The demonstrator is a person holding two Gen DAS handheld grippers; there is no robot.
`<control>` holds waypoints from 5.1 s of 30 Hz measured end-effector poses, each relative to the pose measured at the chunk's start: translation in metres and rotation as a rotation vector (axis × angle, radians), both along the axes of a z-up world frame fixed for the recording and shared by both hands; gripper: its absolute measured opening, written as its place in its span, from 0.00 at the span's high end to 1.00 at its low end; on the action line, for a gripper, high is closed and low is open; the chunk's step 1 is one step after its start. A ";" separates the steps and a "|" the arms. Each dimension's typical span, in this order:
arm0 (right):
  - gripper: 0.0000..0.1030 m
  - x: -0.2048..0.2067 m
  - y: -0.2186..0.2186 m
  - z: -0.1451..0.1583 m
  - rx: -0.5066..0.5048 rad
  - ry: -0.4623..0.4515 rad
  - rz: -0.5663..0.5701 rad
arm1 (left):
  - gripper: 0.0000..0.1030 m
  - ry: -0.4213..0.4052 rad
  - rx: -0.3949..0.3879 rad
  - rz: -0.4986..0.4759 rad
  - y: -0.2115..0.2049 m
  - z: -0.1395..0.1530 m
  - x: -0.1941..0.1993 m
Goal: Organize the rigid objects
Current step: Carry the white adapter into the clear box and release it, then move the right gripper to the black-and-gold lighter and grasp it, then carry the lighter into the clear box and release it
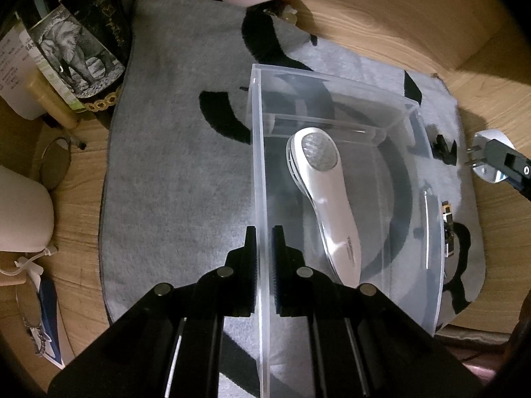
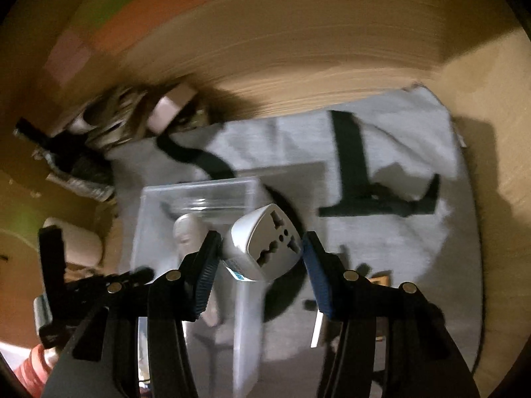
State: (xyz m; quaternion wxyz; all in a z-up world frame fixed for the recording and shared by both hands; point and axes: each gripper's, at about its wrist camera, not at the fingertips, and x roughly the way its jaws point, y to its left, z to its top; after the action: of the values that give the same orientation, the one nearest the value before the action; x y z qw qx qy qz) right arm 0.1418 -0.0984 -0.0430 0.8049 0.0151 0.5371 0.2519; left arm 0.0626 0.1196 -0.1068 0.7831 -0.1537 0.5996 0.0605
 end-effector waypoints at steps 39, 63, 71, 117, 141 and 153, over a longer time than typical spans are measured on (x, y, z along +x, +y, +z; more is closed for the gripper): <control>0.54 -0.013 0.087 -0.045 -0.134 0.046 0.210 | 0.94 0.002 -0.016 -0.008 0.003 0.000 -0.003; 0.49 -0.019 -0.111 -0.043 -0.207 0.095 -0.264 | 0.94 0.019 0.022 -0.032 -0.005 -0.005 -0.003; 0.49 -0.026 -0.122 -0.093 -0.246 0.217 -0.268 | 0.94 0.028 0.029 -0.025 -0.006 -0.007 -0.001; 0.79 -0.027 -0.050 0.004 -0.101 -0.028 -0.106 | 0.94 0.018 0.007 -0.019 0.000 -0.006 -0.006; 0.79 -0.035 0.079 -0.050 -0.181 0.078 0.200 | 0.94 0.016 -0.006 -0.037 -0.001 -0.007 -0.005; 0.76 -0.035 0.073 -0.044 -0.170 0.096 0.160 | 0.94 0.016 -0.007 -0.038 -0.002 -0.006 -0.005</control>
State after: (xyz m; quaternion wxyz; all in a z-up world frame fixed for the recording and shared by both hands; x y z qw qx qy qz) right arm 0.1071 -0.0251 -0.0868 0.7540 -0.0841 0.5938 0.2680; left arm 0.0575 0.1181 -0.1129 0.7786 -0.1446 0.6090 0.0446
